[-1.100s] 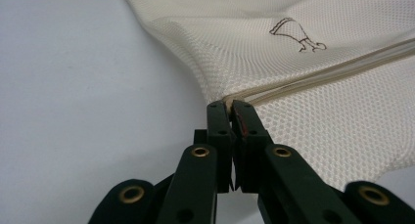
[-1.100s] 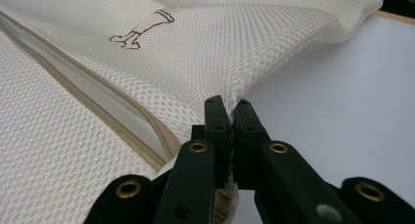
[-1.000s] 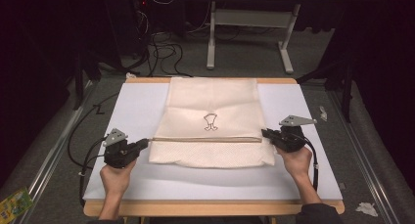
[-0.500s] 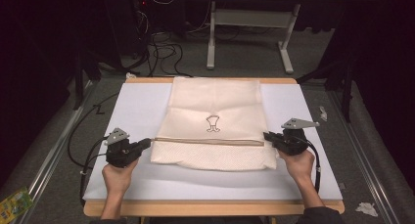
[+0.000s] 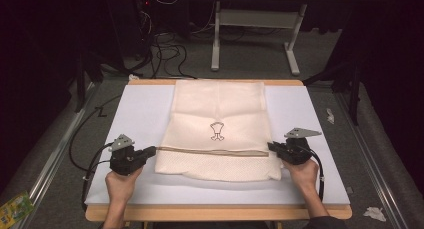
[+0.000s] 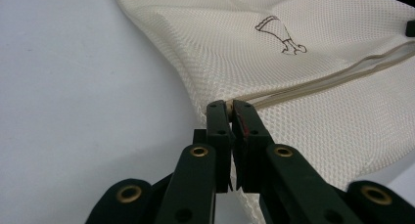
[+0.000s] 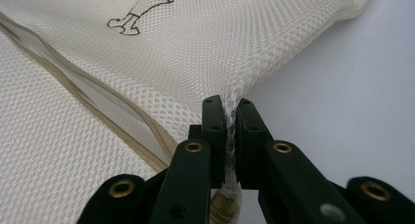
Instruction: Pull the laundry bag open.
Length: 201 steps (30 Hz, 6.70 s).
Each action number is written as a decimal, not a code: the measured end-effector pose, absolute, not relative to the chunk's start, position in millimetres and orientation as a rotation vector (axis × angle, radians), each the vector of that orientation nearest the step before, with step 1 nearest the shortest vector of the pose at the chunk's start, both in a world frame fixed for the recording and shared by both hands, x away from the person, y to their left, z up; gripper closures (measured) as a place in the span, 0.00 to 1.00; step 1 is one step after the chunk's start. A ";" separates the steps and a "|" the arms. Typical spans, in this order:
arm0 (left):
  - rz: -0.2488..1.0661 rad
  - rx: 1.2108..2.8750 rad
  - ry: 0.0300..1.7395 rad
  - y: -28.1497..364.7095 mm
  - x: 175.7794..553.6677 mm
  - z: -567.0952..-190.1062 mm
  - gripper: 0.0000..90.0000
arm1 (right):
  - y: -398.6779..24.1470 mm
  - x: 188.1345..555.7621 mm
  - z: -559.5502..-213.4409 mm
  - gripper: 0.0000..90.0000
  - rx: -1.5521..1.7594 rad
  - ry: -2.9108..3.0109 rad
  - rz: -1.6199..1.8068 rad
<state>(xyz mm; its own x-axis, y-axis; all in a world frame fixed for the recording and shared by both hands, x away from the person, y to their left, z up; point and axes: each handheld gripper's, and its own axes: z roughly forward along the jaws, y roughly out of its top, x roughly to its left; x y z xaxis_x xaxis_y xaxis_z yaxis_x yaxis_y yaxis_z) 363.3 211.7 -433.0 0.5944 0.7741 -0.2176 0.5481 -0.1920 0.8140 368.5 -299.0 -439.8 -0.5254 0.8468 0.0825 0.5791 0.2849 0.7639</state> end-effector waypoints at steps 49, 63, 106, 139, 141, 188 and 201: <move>0.389 1.758 1.012 218.8 354.5 -426.2 0.64 | -333.7 337.2 -427.1 0.66 1.342 1.998 1.192; 0.426 1.720 1.035 230.0 357.6 -420.9 0.55 | -363.5 327.2 -424.9 0.63 1.375 1.892 1.249; 0.488 1.675 1.159 254.7 377.1 -432.1 0.51 | -416.1 323.7 -437.5 0.63 1.548 1.759 1.210; 0.530 1.758 1.212 230.8 412.0 -458.8 0.52 | -409.5 344.2 -459.7 0.59 1.580 1.795 1.104; 0.531 1.763 1.215 229.1 414.2 -461.3 0.52 | -407.9 345.5 -460.3 0.59 1.573 1.797 1.095; 0.573 1.831 1.278 219.4 430.2 -483.5 0.50 | -389.3 364.0 -475.0 0.56 1.576 1.858 0.967; 0.584 1.839 1.236 217.7 426.1 -484.1 0.41 | -382.8 358.2 -475.3 0.47 1.511 1.837 0.934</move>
<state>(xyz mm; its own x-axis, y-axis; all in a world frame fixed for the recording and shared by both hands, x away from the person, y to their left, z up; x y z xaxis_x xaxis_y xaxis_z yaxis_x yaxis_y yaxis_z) 426.1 217.7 -484.1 0.4092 0.9100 -0.0663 0.5272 -0.1765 0.8312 358.2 -382.8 -475.3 -0.1925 0.9813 -0.0016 0.5770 0.1145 0.8087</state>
